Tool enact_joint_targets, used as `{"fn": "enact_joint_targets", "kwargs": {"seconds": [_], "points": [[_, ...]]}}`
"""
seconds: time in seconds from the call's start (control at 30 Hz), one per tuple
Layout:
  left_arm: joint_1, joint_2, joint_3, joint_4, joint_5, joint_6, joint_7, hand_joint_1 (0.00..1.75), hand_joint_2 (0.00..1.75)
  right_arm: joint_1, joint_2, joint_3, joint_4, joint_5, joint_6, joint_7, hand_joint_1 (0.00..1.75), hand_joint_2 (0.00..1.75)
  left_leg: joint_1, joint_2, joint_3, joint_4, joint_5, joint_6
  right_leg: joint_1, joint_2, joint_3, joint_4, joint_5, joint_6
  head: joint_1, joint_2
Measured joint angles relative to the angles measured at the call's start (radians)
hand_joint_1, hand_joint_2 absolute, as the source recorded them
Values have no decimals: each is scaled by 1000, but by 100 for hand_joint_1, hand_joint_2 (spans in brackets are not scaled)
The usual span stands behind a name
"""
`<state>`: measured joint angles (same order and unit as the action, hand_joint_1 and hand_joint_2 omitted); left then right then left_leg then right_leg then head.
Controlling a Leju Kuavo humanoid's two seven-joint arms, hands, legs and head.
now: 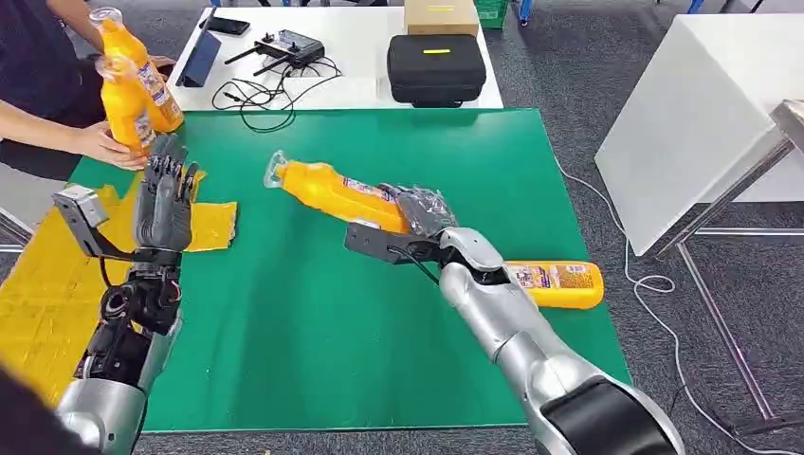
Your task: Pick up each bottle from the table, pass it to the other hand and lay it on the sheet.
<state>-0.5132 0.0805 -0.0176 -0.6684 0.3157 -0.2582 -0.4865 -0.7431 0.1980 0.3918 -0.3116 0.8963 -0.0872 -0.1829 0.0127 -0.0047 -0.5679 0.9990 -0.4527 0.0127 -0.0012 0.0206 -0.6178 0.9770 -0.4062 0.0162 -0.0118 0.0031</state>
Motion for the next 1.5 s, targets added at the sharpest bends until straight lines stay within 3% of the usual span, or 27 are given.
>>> {"fn": "enact_joint_targets", "kwargs": {"seconds": [0.1, 0.17, 0.4, 0.7, 1.0, 1.23, 1.5], "points": [[4, 2, 4, 11, 64, -196, 45, 0, 175, -9, 5, -21, -49, -81, -36, -77, 175, 175, 0, 0, 0, 0, 0, 0, 0, 0, -1, 0, 0, 0, 0, 0], [7, 0, 2, 15, 63, -234, 46, 0, 175, -7, 5, -20, -102, -118, -38, -67, 175, 175, 0, 0, 0, 0, 0, 0, 0, 0, -1, 0, 0, 0, 0, 0], [9, -7, 2, 15, 49, -244, 68, 0, 175, 60, -3, -12, -265, -194, -84, -20, 175, 175, 0, 0, 0, 0, 0, 0, 0, 0, -1, 0, 0, 0, 0, 0], [-17, -74, -31, 14, 55, -288, 126, 0, 175, 69, 32, -12, -309, -189, -200, 11, 175, 175, 0, 0, 0, 0, 0, 0, 0, 0, -1, 0, 0, 0, 0, 0], [-38, -95, -51, 14, 63, -303, 127, 0, 175, 65, 48, -12, -307, -189, -200, 14, 175, 175, 0, 0, -1, 0, 0, 0, 0, 0, -2, 0, 0, 0, 0, 0], [-47, -125, -70, 7, 77, -279, 154, 0, 175, 31, 117, 5, -243, -181, -177, 60, 175, 175, 0, 0, -1, 0, 0, 0, 0, 0, -2, 0, 0, 0, 0, 0], [-44, -150, -79, -33, 84, -248, 178, 0, 175, 31, 155, 161, -187, -320, -136, 158, 175, 175, 0, 0, -1, 0, 0, 0, 0, 0, -2, 0, 0, 0, 0, 0]]}}
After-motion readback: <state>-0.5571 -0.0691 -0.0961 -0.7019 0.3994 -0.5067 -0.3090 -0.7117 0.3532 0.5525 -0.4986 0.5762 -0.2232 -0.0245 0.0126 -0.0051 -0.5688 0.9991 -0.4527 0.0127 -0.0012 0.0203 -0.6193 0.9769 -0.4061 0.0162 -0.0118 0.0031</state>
